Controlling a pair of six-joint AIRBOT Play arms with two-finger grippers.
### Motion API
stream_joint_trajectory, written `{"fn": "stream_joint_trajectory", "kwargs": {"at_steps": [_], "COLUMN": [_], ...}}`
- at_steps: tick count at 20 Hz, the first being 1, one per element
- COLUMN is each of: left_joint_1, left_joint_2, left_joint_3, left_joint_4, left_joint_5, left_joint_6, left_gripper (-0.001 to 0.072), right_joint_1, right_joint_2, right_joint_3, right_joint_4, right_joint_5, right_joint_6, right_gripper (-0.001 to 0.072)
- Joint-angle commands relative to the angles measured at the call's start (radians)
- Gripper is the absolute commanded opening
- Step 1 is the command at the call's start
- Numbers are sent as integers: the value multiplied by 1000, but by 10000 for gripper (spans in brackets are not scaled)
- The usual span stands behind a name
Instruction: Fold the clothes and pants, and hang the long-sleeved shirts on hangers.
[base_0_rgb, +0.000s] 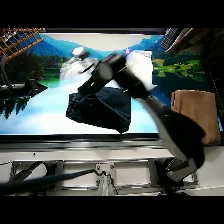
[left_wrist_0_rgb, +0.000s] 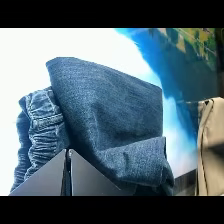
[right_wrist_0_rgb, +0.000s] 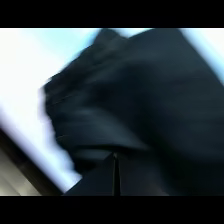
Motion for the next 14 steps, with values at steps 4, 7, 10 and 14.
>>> {"fn": "stream_joint_trajectory", "kwargs": {"at_steps": [4,7,10,14], "left_joint_1": [-11,-21,-27,-31], "left_joint_2": [1,1,1,3], "left_joint_3": [-6,-12,-14,-14], "left_joint_4": [1,1,2,2], "left_joint_5": [3,4,3,2], "left_joint_6": [-8,-9,-41,-45], "left_gripper": [19,18,19,19], "right_joint_1": [-347,-451,-460,-460], "right_joint_2": [156,155,155,159], "right_joint_3": [-16,-106,-262,-489], "right_joint_4": [-80,76,82,107], "right_joint_5": [3,-30,-37,-32], "right_joint_6": [67,67,66,77], "right_gripper": [29,30,306,478]}}
